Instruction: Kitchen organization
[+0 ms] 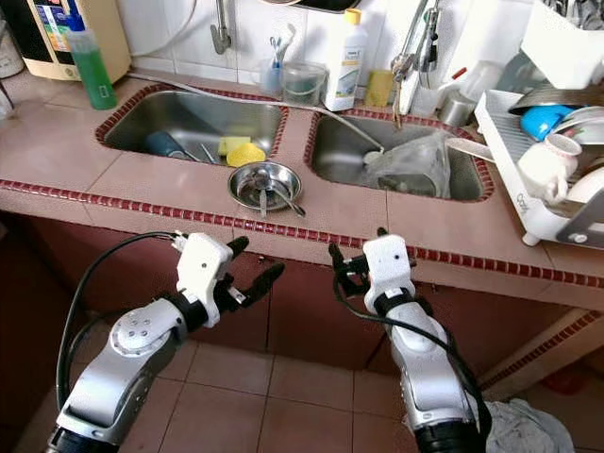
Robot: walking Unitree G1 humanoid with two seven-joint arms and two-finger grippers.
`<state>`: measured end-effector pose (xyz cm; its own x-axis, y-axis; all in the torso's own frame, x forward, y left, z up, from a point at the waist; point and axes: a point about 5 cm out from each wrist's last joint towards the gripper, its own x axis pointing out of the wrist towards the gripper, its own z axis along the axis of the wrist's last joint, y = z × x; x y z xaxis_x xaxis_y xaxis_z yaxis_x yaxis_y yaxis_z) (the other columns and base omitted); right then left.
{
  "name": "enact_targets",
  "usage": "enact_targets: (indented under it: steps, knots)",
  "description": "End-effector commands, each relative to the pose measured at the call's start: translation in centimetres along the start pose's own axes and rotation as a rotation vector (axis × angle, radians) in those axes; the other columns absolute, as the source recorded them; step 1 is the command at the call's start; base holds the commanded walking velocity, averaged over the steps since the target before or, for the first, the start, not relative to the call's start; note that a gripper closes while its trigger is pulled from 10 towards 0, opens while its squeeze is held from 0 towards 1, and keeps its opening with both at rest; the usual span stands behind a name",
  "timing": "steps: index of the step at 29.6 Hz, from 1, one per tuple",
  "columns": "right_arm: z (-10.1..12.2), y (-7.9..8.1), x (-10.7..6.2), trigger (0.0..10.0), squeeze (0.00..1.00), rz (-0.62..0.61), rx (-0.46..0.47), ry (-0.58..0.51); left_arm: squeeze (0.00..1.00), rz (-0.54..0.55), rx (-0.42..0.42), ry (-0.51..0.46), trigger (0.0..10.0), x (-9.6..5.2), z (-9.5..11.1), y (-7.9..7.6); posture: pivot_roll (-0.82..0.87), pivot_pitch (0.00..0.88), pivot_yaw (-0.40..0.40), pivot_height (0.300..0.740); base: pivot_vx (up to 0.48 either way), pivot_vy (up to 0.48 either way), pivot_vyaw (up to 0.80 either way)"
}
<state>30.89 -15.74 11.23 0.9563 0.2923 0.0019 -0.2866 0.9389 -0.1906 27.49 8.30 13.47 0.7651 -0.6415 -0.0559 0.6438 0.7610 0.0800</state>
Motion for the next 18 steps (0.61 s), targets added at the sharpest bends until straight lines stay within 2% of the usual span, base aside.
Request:
enact_targets:
  steps: [1, 10, 18]
  knots:
    - [0.1, -0.5, 0.6, 10.0, 0.0, 0.02, -0.004, -0.003, 0.0, -0.005, 0.002, -0.016, 10.0, 0.5, 0.9, -0.3, 0.11, 0.107, -0.068, 0.74, 0.0, 0.0, 0.0]
    - [0.3, -0.5, 2.9, 10.0, 0.0, 0.052, 0.043, 0.0, 0.0, 0.029, -0.001, -0.032, 10.0, 1.2, 1.6, 0.2, 0.11, 0.108, -0.067, 0.74, 0.0, 0.0, 0.0]
    - [-0.2, -0.6, 3.9, 10.0, 0.0, 0.098, 0.066, 0.028, 0.0, 0.053, 0.016, -0.042, 10.0, 1.2, 2.2, 1.2, 0.12, 0.112, -0.071, 0.74, 0.0, 0.0, 0.0]
